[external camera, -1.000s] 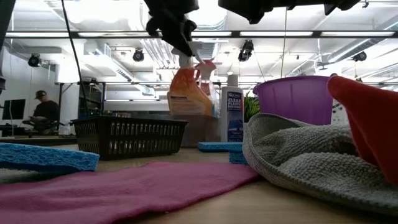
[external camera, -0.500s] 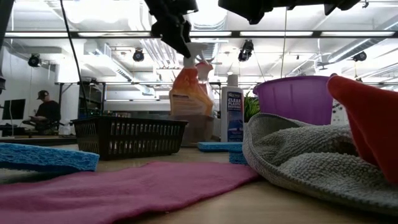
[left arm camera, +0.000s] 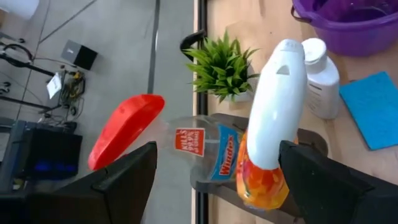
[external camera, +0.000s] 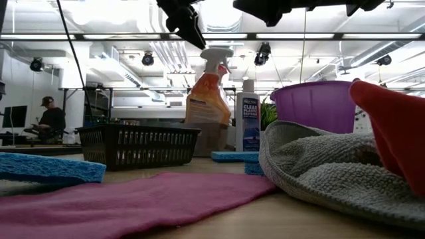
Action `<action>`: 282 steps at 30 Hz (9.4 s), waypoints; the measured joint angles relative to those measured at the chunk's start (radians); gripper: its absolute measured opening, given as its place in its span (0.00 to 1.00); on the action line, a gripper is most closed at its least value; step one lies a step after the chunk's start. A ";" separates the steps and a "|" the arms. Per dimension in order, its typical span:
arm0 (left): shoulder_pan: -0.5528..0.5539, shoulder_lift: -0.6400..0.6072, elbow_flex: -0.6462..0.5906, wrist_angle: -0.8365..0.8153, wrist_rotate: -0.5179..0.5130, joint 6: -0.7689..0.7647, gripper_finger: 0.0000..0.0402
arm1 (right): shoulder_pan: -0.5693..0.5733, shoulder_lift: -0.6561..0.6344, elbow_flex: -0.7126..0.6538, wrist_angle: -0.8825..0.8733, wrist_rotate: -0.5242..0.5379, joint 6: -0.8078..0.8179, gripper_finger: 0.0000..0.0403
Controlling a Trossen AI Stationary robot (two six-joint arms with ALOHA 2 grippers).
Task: Pick & Place Kitchen Items
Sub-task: Put the orange spray bottle into the black bin, then put the white plastic restorer bottle into the black bin
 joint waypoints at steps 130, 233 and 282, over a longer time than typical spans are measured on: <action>-0.037 -0.355 -1.126 1.029 0.020 -0.581 0.84 | -0.228 0.497 0.658 -0.643 0.473 -0.057 0.04; -0.173 -0.565 -1.126 0.902 0.084 -0.524 0.84 | -0.342 0.656 1.082 -1.745 -0.049 -0.409 0.63; -0.173 -0.565 -1.126 0.921 0.084 -0.520 0.84 | -0.273 0.646 1.323 -1.872 -0.143 -0.277 0.28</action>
